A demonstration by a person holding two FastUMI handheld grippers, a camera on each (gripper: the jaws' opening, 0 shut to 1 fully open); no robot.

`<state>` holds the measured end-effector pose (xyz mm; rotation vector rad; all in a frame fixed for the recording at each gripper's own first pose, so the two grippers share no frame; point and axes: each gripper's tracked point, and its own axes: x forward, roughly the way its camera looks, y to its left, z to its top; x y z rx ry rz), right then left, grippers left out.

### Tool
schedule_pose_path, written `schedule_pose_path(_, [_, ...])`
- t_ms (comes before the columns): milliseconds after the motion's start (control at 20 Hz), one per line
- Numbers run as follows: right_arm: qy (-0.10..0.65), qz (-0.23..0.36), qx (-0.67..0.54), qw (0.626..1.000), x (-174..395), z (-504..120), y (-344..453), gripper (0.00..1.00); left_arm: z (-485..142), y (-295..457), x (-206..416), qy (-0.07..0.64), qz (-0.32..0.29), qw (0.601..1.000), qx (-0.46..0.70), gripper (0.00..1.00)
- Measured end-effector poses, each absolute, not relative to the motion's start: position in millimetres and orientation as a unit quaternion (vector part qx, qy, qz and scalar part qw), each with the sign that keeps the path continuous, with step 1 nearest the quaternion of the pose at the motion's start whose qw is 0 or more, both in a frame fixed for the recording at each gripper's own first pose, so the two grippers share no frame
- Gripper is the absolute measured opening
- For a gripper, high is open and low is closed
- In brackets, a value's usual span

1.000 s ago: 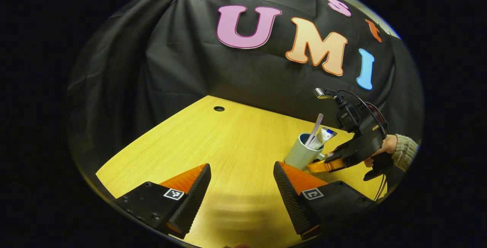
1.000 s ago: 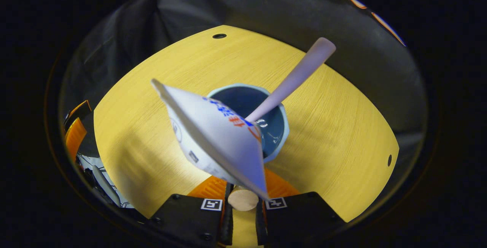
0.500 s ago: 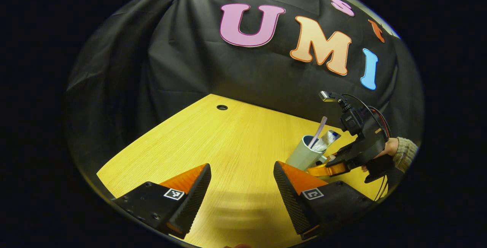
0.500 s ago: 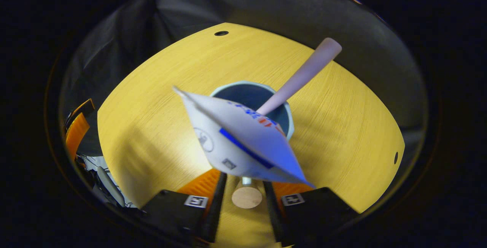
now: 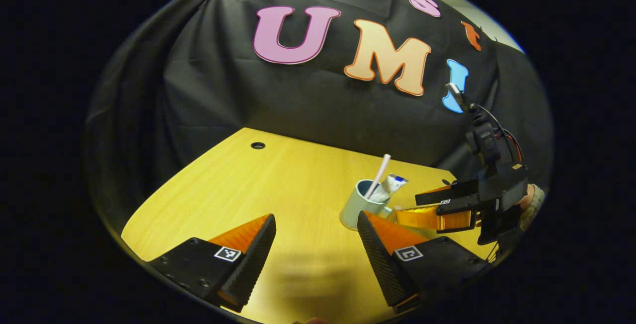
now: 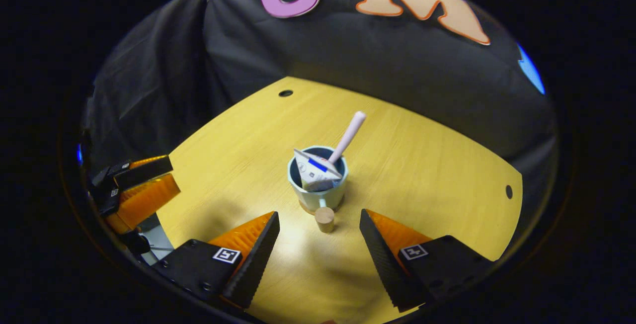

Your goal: Put the toothbrush and toothpaste on the desktop into the cup, then pick up the cup and place it on the coaster on the desktop.

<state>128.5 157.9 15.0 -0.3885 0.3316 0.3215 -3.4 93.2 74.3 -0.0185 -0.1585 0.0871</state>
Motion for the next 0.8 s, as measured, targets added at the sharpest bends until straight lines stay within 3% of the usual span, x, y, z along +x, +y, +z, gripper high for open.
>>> schedule_pose_path(300, [0.073,0.124,-0.078,0.987,69,48,117,1.00,82,62,-11,-0.083,0.011,0.996,0.030,0.95])
schedule_pose_path(600, [0.051,0.080,-0.018,0.995,43,41,76,0.96,72,54,-13,-0.072,0.001,0.997,0.041,0.95])
schedule_pose_path(800, [0.044,0.065,0.004,0.997,32,41,62,1.00,67,57,-7,-0.058,0.002,0.998,0.039,0.95])
